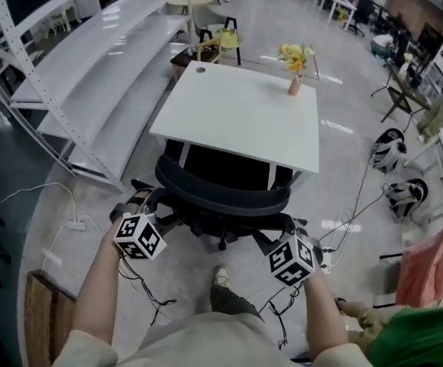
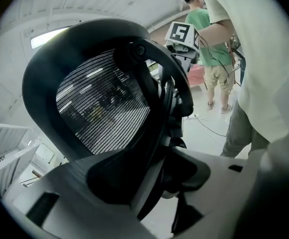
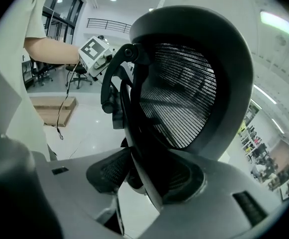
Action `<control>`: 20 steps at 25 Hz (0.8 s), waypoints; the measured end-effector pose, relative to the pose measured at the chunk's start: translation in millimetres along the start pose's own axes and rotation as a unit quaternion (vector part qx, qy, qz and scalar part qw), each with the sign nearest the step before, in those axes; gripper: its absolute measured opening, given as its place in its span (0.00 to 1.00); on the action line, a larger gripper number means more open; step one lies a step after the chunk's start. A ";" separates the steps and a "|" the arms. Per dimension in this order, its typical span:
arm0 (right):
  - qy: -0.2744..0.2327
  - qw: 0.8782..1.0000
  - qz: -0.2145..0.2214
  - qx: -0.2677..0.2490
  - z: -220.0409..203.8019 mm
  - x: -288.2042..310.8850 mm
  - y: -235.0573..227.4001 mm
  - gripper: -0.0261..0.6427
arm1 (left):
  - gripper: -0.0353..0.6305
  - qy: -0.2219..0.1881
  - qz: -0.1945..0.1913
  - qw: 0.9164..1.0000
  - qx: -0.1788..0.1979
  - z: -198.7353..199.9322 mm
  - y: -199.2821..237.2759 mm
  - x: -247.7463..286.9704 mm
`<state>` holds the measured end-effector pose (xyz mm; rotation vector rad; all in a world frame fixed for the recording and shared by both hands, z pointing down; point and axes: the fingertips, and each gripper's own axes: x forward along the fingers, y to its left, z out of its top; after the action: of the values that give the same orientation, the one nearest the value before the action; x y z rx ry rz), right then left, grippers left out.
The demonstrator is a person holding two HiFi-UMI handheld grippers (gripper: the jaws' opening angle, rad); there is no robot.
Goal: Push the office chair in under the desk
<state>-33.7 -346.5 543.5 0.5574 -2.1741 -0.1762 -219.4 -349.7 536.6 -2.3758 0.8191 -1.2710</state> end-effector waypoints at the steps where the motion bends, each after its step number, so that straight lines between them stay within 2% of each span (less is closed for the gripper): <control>1: 0.001 1.000 -0.001 0.000 1.4 3.9 -6.1 0.32 | 0.40 0.000 0.001 1.000 0.000 -1.1 6.3 4.4; 20: 0.002 1.000 0.007 0.000 4.1 65.0 -132.7 0.31 | 0.42 0.014 0.026 0.999 -0.013 1.5 114.2 98.5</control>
<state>-27.7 -494.1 545.8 0.5412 -2.1740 -0.1677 -213.0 -500.3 539.7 -2.3463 0.9042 -1.2823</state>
